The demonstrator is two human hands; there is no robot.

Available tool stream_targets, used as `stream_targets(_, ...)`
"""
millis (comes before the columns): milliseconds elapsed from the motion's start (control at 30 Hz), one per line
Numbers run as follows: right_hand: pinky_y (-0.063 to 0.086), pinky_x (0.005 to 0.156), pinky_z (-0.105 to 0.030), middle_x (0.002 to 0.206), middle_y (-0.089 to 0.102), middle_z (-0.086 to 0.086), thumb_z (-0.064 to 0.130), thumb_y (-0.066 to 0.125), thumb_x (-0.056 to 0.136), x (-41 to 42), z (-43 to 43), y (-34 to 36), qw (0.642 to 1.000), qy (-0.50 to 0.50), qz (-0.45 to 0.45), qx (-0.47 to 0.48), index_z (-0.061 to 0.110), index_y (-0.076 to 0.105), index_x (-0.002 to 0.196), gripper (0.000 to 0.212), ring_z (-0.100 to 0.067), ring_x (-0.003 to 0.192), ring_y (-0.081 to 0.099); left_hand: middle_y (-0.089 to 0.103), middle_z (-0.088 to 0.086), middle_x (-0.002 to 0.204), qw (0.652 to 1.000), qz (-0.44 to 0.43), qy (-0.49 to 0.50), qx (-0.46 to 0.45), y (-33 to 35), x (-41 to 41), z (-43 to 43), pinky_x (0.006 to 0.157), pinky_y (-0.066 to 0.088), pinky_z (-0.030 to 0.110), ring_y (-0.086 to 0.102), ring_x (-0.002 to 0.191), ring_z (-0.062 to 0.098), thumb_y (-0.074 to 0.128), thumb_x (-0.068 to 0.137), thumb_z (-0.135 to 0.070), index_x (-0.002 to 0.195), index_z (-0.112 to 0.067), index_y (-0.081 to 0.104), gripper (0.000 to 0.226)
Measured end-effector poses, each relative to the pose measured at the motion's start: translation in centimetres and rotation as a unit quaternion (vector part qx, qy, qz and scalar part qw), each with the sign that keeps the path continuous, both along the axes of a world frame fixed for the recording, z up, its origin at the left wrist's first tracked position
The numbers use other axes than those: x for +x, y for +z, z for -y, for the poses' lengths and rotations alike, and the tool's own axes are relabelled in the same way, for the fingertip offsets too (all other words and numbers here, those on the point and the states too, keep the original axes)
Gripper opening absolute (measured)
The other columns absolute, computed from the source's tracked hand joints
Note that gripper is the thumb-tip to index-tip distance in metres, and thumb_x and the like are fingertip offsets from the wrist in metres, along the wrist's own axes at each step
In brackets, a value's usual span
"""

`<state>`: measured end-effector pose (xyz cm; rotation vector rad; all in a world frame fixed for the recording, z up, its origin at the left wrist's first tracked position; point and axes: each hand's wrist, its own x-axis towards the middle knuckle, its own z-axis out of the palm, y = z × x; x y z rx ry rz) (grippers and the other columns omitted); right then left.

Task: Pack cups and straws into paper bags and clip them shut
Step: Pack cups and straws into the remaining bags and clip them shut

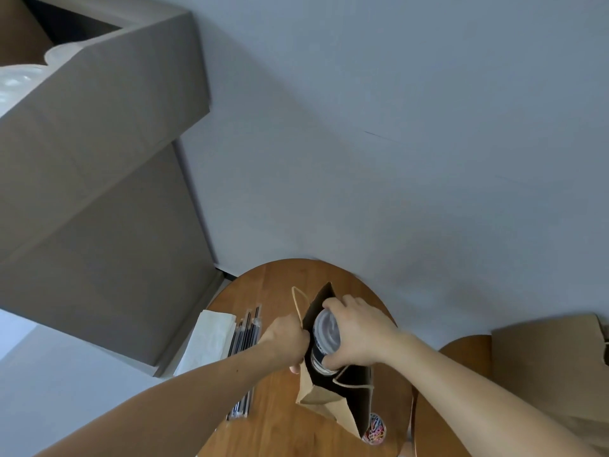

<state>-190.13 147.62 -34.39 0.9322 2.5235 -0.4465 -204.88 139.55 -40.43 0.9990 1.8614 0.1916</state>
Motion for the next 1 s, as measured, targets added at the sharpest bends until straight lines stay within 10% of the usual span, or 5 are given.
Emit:
stream_targets(133,0.045,0.077,-0.032,0.134,0.045,-0.005,0.065,0.069,0.061,-0.5,1.0,-3.3,0.999,-0.035,0.024,-0.007,0.024,0.03,0.139,0.097,-0.026,0.116,0.048,0.064,0.006,0.076,0.999,-0.005,0.031,0.043,0.5,0.0,0.4,0.051,0.053,0.022,0.065,0.058,0.016,0.044,0.099,-0.017,0.109,0.001,0.055,0.024)
stream_targets(267,0.047,0.094,-0.04,0.135,0.042,-0.012,0.051,0.073,0.069,-1.4,1.3,-7.4,0.994,-0.08,0.071,-0.02,0.02,0.027,0.14,0.091,-0.033,0.12,0.046,0.069,0.01,0.095,0.999,-0.04,0.007,0.024,0.7,0.0,0.8,0.071,0.063,0.034,0.073,0.075,0.022,0.046,0.101,-0.023,0.116,-0.011,0.052,0.02)
stream_targets(1000,0.043,0.098,-0.043,0.138,0.036,-0.018,0.048,0.058,0.087,-1.9,1.7,-18.7,0.993,-0.024,0.105,0.05,0.013,0.019,0.144,0.076,-0.037,0.121,0.046,0.067,0.01,0.097,0.998,-0.043,0.011,0.037,-0.5,-0.6,1.2,0.075,0.062,0.038,0.071,0.083,0.023,0.045,0.101,-0.032,0.113,-0.013,0.057,0.025)
